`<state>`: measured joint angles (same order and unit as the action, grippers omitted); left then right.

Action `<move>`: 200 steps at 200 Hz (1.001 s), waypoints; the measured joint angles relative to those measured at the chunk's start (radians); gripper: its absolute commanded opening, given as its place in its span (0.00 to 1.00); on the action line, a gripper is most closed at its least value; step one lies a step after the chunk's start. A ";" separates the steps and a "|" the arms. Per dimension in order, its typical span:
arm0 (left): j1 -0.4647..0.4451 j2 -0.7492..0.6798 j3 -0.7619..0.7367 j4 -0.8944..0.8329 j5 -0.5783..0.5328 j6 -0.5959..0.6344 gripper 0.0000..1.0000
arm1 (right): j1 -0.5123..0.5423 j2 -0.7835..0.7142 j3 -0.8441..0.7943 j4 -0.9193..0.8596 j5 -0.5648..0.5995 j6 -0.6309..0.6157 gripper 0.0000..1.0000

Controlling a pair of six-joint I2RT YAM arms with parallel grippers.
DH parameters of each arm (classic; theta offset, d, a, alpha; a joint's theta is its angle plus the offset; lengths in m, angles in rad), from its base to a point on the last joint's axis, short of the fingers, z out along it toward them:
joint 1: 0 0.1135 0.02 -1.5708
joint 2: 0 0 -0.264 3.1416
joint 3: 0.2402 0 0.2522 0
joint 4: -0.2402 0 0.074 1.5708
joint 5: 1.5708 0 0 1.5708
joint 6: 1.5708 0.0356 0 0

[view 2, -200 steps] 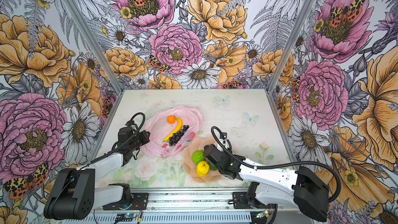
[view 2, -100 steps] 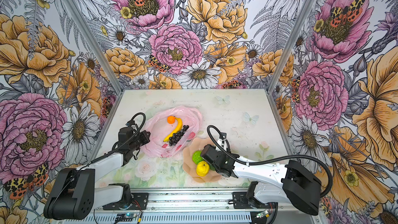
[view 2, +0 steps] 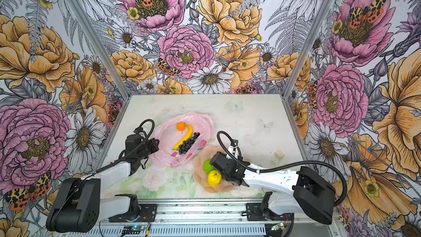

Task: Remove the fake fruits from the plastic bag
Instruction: 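Lower the pale pear into the bowl and open the right gripper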

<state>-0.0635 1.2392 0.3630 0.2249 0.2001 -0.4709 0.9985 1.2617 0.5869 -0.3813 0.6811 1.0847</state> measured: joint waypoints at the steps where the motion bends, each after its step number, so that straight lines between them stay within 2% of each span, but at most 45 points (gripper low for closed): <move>1: 0.000 0.000 0.000 0.000 0.000 0.000 0.00 | 0.000 0.000 0.000 0.000 0.000 0.000 0.74; 88: 0.000 0.000 0.000 0.000 0.000 0.000 0.00 | 0.000 -0.007 0.017 -0.001 -0.012 -0.025 0.90; 104: 0.000 0.000 0.000 0.000 0.000 0.000 0.00 | 0.000 -0.023 0.020 -0.004 -0.024 -0.039 0.90; 163: 0.000 0.000 0.000 0.000 0.000 0.000 0.00 | -0.032 -0.138 0.021 -0.048 -0.074 -0.081 0.84; 200: 0.000 0.000 0.000 0.000 0.000 0.000 0.00 | -0.065 -0.196 0.021 -0.091 -0.110 -0.099 0.70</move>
<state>-0.0635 1.2392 0.3630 0.2249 0.2001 -0.4706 0.9333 1.0660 0.6079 -0.4721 0.5713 0.9859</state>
